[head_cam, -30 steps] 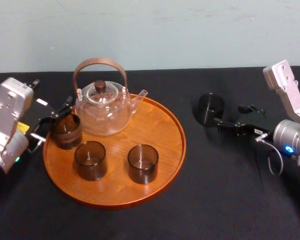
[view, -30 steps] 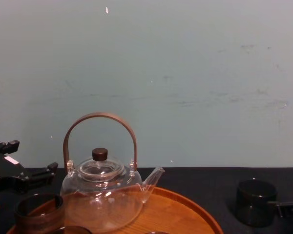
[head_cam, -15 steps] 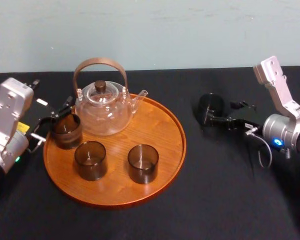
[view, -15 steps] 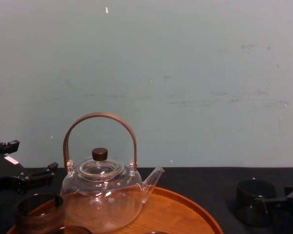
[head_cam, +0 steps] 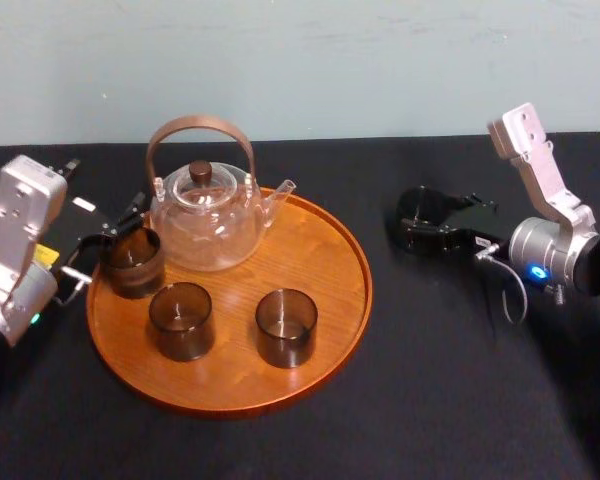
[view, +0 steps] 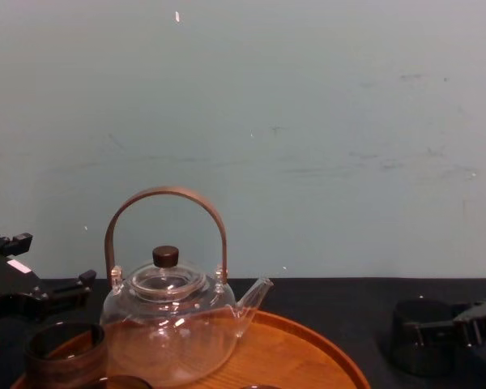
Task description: Pick up the glass from the table and place it on the tray.
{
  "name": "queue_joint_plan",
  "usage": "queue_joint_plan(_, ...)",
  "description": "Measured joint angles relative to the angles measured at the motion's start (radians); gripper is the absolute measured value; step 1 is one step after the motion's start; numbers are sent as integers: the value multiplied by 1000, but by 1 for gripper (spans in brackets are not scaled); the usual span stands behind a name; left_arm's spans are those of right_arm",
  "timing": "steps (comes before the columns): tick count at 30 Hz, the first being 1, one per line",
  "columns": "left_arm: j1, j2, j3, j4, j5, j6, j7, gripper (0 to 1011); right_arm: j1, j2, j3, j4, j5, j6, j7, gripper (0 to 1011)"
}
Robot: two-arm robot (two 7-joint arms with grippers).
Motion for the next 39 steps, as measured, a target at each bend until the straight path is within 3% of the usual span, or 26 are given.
queue_joint_plan(15, 0, 0, 0, 0, 0, 0, 0, 1002, 34, -36, -3, 53, -38, 0, 5, 1002)
queue_joint_plan(29, 0, 0, 0, 0, 0, 0, 0, 1001, 37, -40, -2, 57, -50, 5, 1, 1002)
queue_joint_plan(36, 0, 0, 0, 0, 0, 0, 0, 1001, 37, -39, -2, 57, -47, 5, 1, 900)
queue_joint_plan(39, 0, 0, 0, 0, 0, 0, 0, 1001, 37, -39, -2, 56, -47, 5, 1, 900)
